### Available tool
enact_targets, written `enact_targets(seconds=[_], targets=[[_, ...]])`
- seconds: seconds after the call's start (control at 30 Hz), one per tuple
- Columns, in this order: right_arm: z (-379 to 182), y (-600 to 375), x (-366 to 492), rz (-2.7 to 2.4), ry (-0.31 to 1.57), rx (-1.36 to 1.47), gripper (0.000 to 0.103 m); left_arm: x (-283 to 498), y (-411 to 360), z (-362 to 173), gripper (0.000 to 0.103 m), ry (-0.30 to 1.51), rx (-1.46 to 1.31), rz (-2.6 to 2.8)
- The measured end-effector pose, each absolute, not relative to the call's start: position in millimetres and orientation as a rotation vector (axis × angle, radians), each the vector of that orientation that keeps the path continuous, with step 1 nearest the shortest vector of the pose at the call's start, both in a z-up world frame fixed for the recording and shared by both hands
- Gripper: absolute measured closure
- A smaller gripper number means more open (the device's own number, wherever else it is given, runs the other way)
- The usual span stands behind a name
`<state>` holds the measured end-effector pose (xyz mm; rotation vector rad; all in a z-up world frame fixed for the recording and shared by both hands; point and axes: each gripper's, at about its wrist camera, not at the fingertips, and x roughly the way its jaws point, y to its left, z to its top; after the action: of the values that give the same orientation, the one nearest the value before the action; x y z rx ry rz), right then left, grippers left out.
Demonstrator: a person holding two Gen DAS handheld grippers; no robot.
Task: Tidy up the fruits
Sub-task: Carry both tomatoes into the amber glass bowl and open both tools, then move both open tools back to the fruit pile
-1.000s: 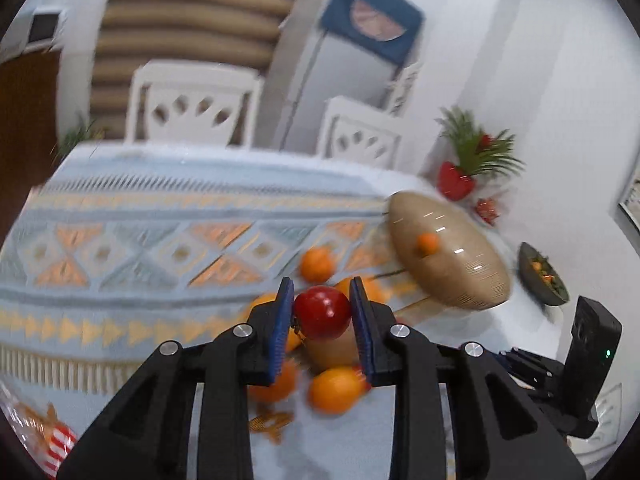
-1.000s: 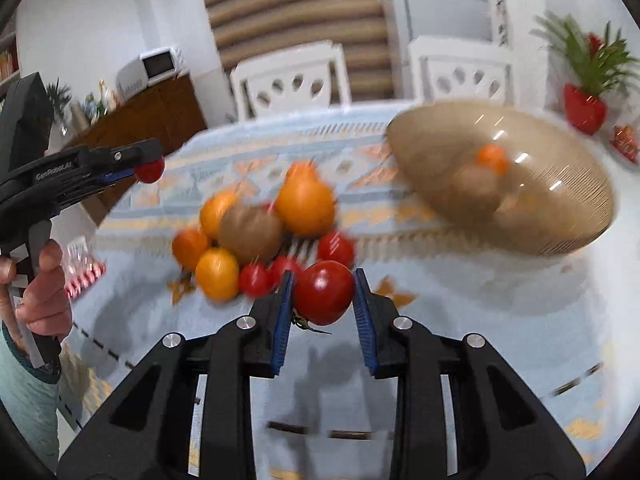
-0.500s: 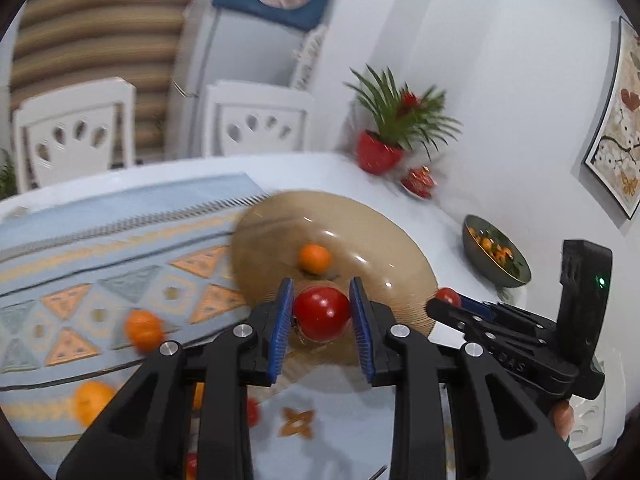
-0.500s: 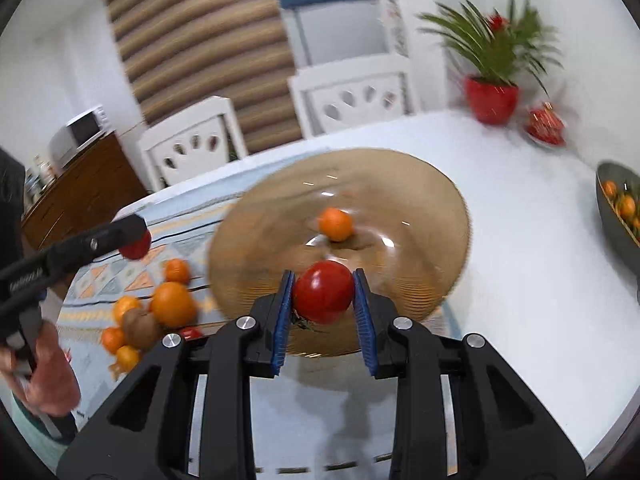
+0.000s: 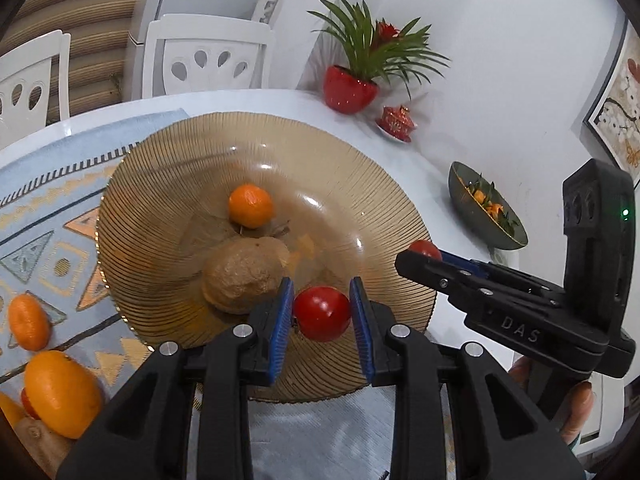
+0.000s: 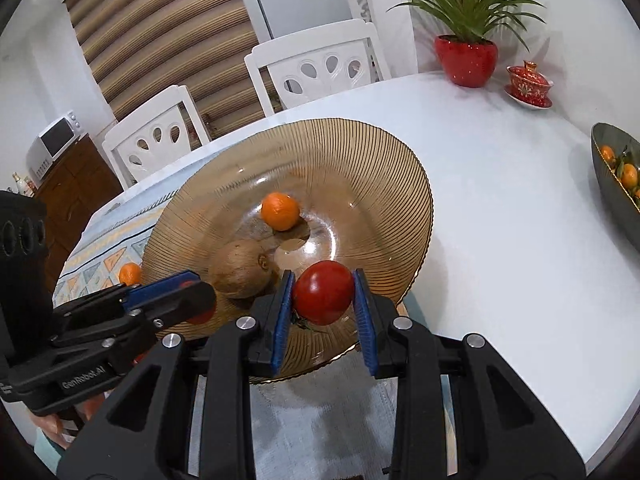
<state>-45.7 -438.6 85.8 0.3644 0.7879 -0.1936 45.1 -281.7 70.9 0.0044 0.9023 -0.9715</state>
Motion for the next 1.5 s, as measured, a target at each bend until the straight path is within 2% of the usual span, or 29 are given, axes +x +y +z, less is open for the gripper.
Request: enact_targets(seconds=[0.07, 0.1, 0.13, 0.67, 1.1, 1.5], targets=[[86.5, -438.8, -44.9, -0.192, 0.787, 0.363, 0.071, 46.1, -282.8, 70.1, 0.071, 0.905, 0.005, -0.951], [87.1, -438.6, -44.7, -0.195, 0.785, 0.361, 0.07, 47.6, -282.3, 70.2, 0.063, 0.911, -0.002, -0.944], [88.0, -437.8, -45.6, -0.197, 0.782, 0.356, 0.07, 48.9, -280.0, 70.9, 0.062, 0.91, -0.014, -0.94], [103.8, -411.1, -68.6, -0.16, 0.761, 0.35, 0.07, 32.3, -214.1, 98.3, 0.06, 0.848, -0.082, -0.897], [119.7, -345.5, -76.8, -0.062, 0.746, 0.286, 0.067, 11.8, -103.8, 130.4, 0.057, 0.737, -0.184, -0.823], [111.9, -272.7, -65.2, 0.056, 0.774, 0.22, 0.067, 10.0, 8.9, 129.6, 0.057, 0.688, -0.32, -0.702]])
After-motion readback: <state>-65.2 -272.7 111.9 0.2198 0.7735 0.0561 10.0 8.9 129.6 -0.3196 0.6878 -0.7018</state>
